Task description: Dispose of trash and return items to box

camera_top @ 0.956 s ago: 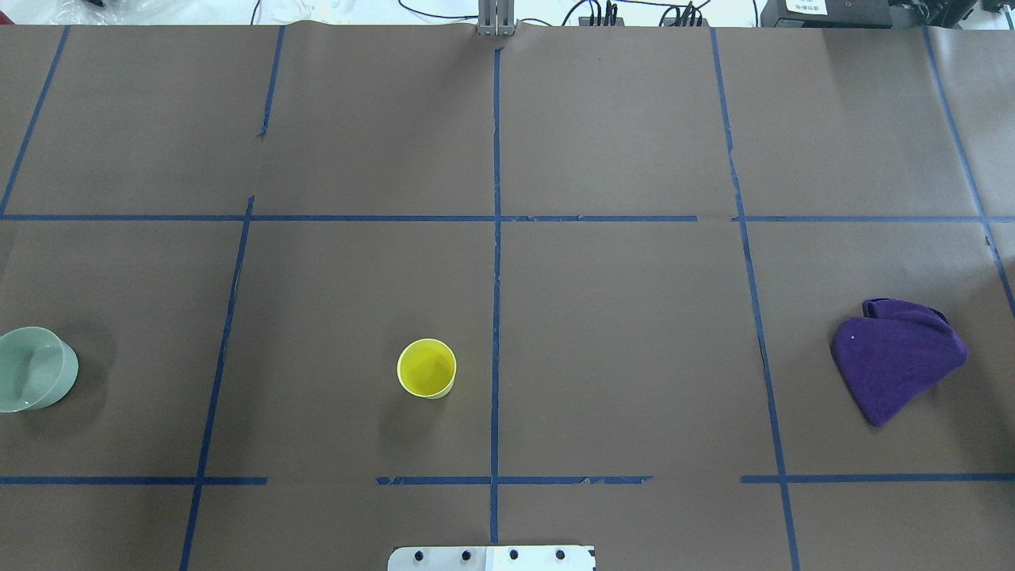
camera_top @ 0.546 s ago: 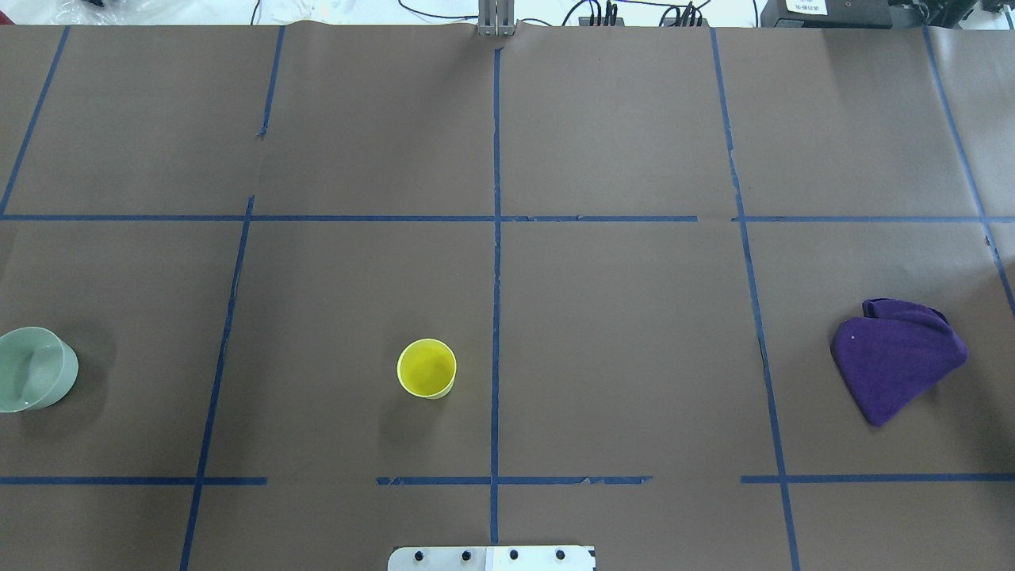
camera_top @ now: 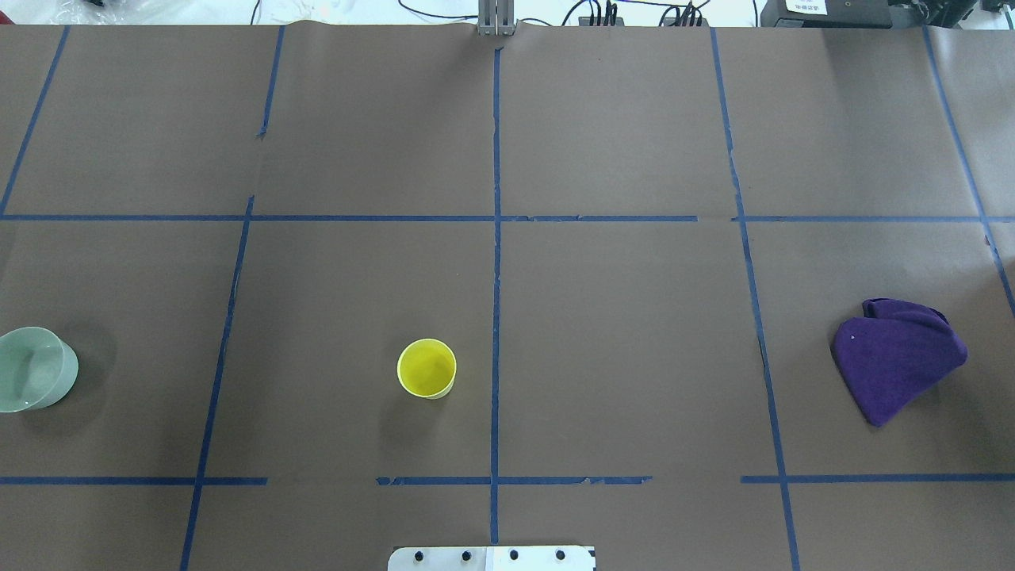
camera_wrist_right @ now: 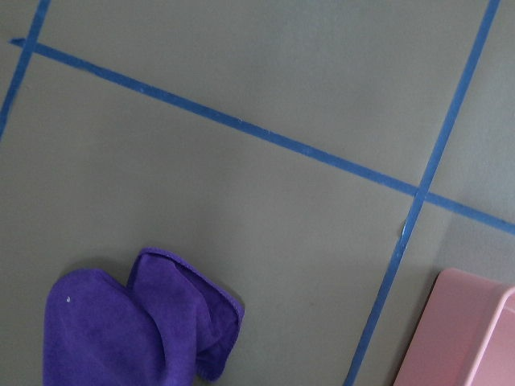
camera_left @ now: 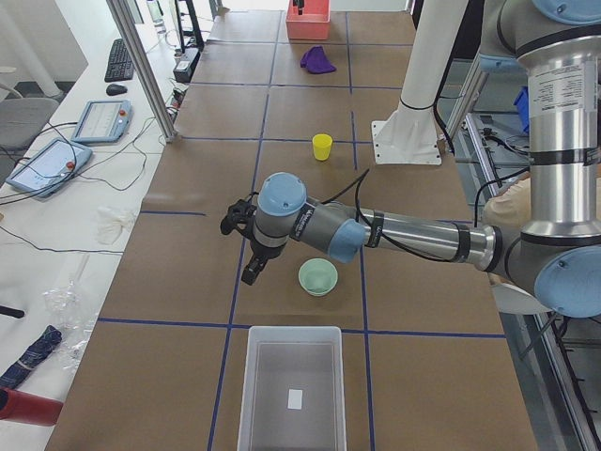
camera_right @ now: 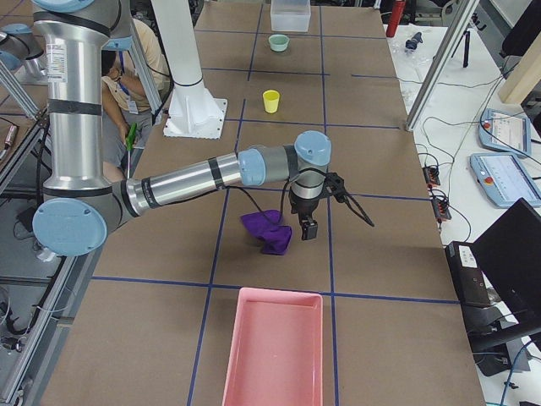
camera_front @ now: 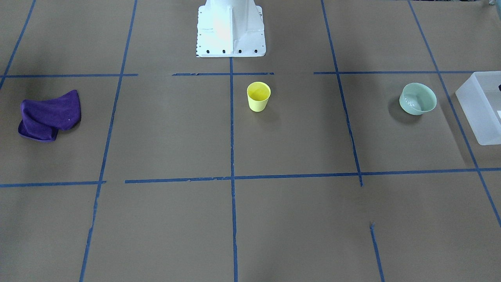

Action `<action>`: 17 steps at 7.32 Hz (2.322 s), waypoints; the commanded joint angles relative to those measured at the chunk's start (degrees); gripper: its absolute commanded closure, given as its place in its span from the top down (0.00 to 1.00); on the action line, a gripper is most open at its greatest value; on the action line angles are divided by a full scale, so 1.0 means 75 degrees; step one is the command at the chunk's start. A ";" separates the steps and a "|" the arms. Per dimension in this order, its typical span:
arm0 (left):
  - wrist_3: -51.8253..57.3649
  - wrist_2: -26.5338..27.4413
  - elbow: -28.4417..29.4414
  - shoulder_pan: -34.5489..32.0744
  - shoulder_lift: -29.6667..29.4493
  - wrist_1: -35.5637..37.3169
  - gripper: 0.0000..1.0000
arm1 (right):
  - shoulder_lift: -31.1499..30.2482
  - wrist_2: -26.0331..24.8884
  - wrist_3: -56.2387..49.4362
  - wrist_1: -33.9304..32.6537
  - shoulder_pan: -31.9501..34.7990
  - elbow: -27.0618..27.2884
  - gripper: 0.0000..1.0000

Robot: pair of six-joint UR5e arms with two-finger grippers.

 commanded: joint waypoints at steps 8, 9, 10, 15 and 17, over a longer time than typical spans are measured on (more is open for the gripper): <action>-0.7208 0.2698 -0.1180 0.4092 -0.1367 -0.2294 1.00 | -0.0060 -0.0027 0.2439 0.2509 0.0001 0.0007 1.00; -0.7736 0.3443 -0.1798 0.4770 -0.1425 -0.1045 1.00 | -0.0072 -0.0027 0.2439 0.2510 0.0001 0.0007 1.00; -0.8286 0.3844 -0.2234 0.5346 -0.2075 0.0580 1.00 | -0.0072 -0.0027 0.2451 0.2521 0.0001 0.0007 1.00; -1.2847 0.5673 -0.1516 0.8384 -0.4330 0.3046 0.70 | -0.0166 -0.0016 0.2451 0.2521 0.0001 -0.0005 1.00; -1.2920 0.5712 -0.1091 0.8526 -0.4437 0.2999 0.69 | -0.0166 -0.0016 0.2462 0.2510 0.0001 -0.0005 1.00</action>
